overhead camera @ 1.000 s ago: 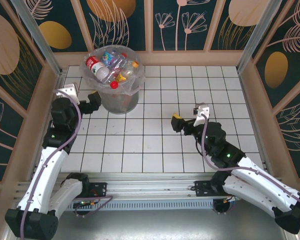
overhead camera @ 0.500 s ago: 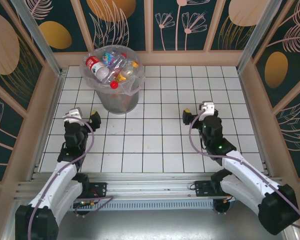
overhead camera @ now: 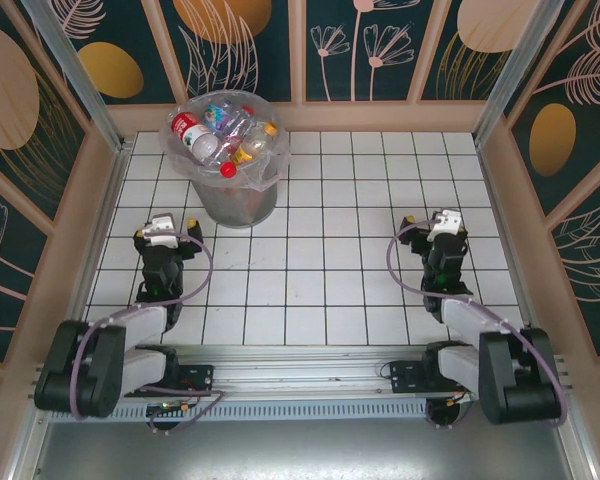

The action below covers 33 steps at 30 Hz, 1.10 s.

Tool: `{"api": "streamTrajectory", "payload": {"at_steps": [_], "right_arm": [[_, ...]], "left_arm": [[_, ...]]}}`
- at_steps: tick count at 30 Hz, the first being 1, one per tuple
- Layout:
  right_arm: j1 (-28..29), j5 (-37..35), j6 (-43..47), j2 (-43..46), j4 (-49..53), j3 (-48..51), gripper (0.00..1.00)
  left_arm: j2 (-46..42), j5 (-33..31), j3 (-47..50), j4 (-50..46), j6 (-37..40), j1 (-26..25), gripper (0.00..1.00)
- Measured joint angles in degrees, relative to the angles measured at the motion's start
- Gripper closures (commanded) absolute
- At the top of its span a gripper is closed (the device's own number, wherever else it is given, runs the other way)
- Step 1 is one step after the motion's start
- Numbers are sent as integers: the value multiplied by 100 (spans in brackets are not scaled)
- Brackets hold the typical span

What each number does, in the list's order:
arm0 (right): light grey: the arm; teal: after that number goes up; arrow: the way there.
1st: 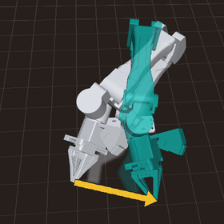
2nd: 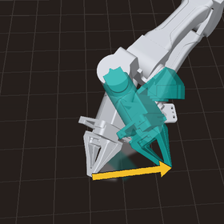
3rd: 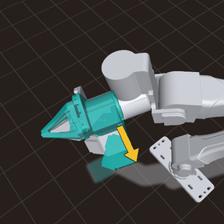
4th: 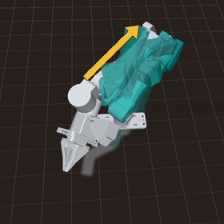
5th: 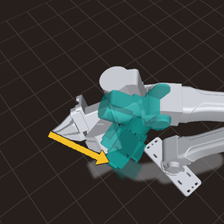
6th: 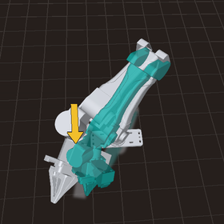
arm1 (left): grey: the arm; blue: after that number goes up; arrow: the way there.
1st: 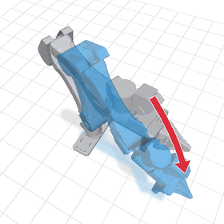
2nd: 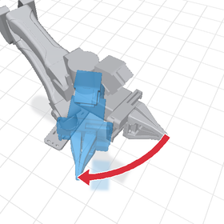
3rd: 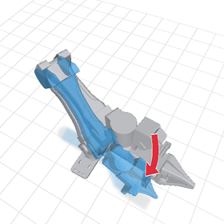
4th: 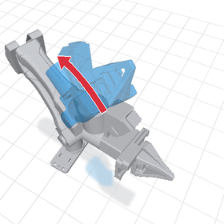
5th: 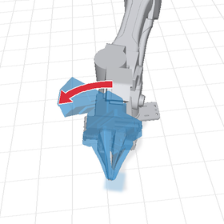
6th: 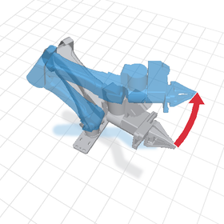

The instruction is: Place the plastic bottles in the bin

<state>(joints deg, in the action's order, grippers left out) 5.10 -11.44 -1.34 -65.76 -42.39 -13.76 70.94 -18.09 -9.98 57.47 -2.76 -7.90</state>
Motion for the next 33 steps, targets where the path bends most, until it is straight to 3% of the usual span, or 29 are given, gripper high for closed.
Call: {"api": "streamTrajectory", "payload": {"at_steps": [6, 13, 18, 33], "right_arm": [[-295, 267, 146, -1014, -1384, 306, 1], [-479, 667, 144, -1878, -2699, 343, 1], [-671, 1117, 105, -2249, -2656, 175, 1], [-726, 1266, 103, -2249, -2669, 81, 1]], "left_arm": [[968, 146, 20, 1071, 216, 48, 1], [1572, 439, 118, 1899, 120, 487, 2], [1587, 758, -203, 1687, 52, 614, 1], [1587, 911, -302, 1552, -50, 688, 1]]}}
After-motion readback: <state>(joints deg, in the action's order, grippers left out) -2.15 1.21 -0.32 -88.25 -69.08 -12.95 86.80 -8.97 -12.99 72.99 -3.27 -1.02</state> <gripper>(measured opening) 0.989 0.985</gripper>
